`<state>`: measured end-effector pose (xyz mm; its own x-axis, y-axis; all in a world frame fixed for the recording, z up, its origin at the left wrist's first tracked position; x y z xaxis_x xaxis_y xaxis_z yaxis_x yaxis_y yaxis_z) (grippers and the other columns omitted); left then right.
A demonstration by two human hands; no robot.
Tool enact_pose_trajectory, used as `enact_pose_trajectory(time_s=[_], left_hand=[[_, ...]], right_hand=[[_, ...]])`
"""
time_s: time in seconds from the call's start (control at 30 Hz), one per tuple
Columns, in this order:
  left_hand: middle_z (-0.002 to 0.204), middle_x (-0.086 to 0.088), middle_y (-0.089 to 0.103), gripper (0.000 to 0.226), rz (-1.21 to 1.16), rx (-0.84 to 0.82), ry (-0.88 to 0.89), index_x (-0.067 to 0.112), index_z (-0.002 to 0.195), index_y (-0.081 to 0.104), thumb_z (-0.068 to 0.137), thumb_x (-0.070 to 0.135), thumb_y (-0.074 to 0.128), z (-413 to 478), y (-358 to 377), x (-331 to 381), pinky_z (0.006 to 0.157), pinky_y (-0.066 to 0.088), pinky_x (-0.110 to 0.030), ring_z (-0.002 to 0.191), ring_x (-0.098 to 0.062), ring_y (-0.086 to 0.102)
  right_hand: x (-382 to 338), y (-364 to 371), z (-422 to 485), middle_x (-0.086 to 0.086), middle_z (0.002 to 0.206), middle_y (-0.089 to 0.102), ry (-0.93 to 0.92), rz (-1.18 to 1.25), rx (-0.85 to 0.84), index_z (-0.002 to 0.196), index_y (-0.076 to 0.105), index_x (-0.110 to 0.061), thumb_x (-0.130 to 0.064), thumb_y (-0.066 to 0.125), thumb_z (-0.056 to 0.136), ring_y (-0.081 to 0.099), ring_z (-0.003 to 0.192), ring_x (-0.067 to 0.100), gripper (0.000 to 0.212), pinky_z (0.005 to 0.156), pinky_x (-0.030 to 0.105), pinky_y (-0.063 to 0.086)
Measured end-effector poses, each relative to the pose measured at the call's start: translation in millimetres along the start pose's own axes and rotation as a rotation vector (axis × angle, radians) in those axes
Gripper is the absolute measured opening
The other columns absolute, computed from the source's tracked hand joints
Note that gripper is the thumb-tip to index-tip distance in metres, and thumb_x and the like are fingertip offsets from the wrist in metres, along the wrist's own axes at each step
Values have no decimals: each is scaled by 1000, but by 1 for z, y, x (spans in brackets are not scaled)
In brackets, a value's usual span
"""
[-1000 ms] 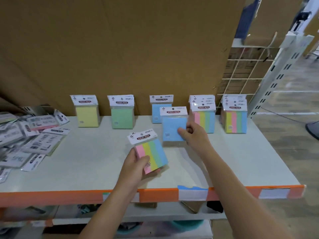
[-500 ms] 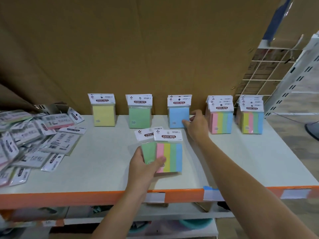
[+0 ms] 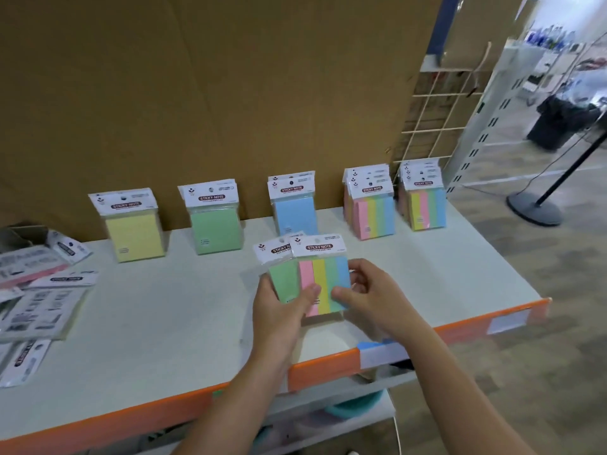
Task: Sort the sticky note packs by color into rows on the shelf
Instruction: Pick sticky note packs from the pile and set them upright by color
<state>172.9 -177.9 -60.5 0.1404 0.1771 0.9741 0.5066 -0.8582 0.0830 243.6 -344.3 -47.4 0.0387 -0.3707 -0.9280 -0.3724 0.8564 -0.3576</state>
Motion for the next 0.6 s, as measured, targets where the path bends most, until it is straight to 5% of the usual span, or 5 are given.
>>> enact_pose_trajectory(time_s=[0.17,0.33,0.6], left_hand=[[110,8,71,24,19,-6,-10,28,113,59,91,22,69,-1,42,-5,84,59,-38,97,-9,70],[114,1,67,27,-41,-7,-57,22,114,55,97,1,51,-4,73,-11,59,59,-31,90,-19,72],[114,-2,66,39,44,-24,-101,21,109,57,89,-10,45,-12,88,-21,62,59,-31,97,-21,70]], right_hand=[[17,-43,15,-19,71,64,-26,-3,31,99,64,-27,-15,77,83,53,60,-3,24,60,11,46],[35,-104,45,-12,78,69,5,53,188,100,64,-22,-7,72,85,61,65,-4,23,59,8,46],[38,-130,111,-11,88,58,-7,-292,289,107,55,-21,-24,76,84,55,81,14,31,69,27,38]])
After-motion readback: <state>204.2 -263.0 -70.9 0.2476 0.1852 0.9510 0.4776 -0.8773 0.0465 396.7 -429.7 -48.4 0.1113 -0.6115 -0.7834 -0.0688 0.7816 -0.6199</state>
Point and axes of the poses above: each hand's wrist, its own z-axis towards the middle knuckle, its own y-axis out of the palm, x = y × z, the point moved 6 cm from there along z, towards the middle knuckle
